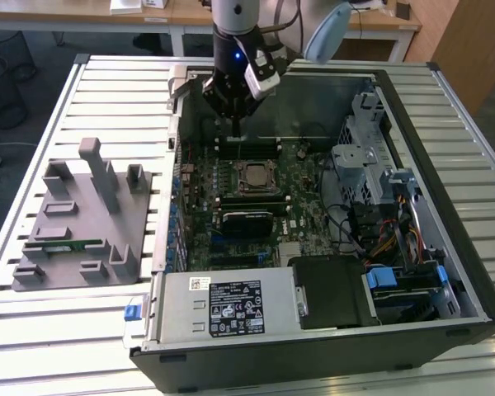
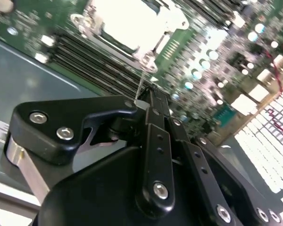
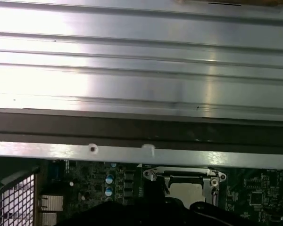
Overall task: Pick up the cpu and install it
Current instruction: 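Install the first cpu locking lever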
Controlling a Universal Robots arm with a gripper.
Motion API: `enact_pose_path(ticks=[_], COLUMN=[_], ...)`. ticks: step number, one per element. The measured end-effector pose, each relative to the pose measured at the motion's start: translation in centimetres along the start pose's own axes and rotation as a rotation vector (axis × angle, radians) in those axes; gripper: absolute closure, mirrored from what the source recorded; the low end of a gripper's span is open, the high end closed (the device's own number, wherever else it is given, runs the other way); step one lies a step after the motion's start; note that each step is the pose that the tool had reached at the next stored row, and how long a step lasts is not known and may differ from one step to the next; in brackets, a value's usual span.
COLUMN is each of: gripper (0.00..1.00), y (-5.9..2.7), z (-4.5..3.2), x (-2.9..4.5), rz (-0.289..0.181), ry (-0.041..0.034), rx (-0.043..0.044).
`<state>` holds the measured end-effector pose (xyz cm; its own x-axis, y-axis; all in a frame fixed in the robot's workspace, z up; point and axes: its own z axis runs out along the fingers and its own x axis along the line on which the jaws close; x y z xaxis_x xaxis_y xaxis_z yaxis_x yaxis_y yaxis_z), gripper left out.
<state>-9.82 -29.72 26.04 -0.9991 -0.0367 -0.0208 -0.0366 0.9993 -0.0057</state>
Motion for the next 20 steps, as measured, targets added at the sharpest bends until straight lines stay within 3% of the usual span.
enact_pose_path(ticks=[4,5,9,20], gripper=[0.89,0.89,0.89,0.89], y=[-0.06,-0.08,-0.43,-0.49], z=[0.22,0.29,0.49,2.29], x=[-1.70,-1.91,-2.26,-2.70], rz=[0.000,0.000,0.001,-0.031], ry=[0.0047,0.0045,0.0031,0.0024], rx=[-0.0017,-0.0070,-0.0458,-0.0453])
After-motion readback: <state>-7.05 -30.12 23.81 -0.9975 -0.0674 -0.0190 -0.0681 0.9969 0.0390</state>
